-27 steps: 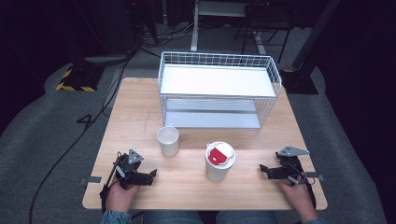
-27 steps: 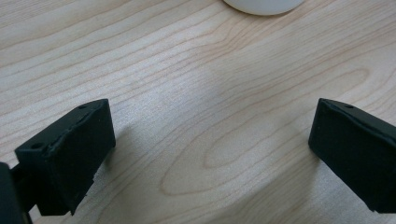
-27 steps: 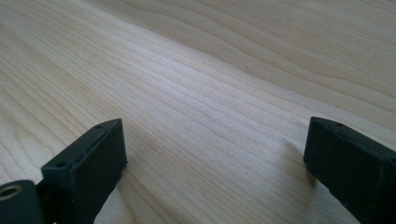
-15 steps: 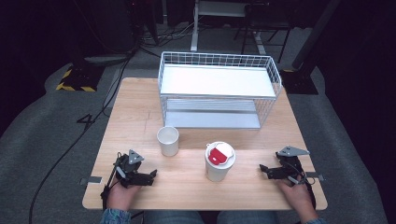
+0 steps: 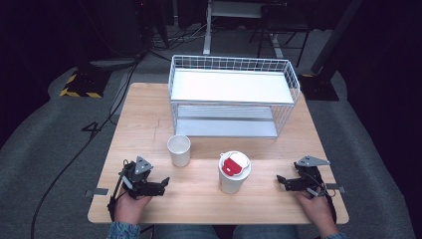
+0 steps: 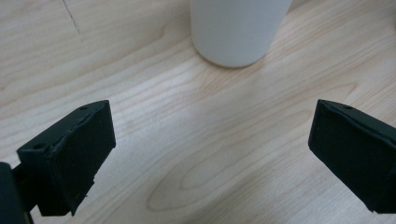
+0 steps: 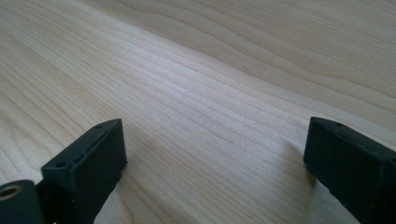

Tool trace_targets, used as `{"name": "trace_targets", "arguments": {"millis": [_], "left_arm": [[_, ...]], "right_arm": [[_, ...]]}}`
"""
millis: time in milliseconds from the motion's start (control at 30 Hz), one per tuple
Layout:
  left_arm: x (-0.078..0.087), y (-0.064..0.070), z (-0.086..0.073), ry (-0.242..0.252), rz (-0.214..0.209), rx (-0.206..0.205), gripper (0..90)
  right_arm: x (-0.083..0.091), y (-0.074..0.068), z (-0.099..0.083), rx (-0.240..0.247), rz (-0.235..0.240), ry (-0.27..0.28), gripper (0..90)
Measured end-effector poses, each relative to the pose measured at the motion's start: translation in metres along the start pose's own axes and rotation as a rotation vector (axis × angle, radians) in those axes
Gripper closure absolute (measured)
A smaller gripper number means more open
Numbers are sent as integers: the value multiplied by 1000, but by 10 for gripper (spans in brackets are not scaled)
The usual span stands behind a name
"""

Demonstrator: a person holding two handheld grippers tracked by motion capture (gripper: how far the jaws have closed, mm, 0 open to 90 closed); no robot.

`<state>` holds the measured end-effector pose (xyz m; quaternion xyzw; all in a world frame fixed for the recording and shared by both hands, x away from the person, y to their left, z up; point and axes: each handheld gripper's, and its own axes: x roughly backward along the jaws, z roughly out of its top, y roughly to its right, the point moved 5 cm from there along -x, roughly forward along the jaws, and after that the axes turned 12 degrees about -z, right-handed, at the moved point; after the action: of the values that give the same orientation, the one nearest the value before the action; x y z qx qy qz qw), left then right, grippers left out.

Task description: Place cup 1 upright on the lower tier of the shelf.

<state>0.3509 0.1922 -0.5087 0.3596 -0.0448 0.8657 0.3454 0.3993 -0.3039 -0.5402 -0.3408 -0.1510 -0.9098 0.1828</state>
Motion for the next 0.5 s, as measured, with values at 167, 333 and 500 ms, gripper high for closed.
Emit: {"name": "trace_targets", "arguments": {"millis": [167, 333, 500], "left_arm": [[0, 4, 9, 65, -4, -23, 1], [-5, 7, 17, 119, -16, -33, 1], [-11, 10, 27, 164, -39, -54, 1]], "right_arm": [[0, 0, 0, 1, -1, 0, 60], [0, 0, 0, -2, -4, 0, 60], [0, 0, 0, -5, -9, -2, 60]]}}
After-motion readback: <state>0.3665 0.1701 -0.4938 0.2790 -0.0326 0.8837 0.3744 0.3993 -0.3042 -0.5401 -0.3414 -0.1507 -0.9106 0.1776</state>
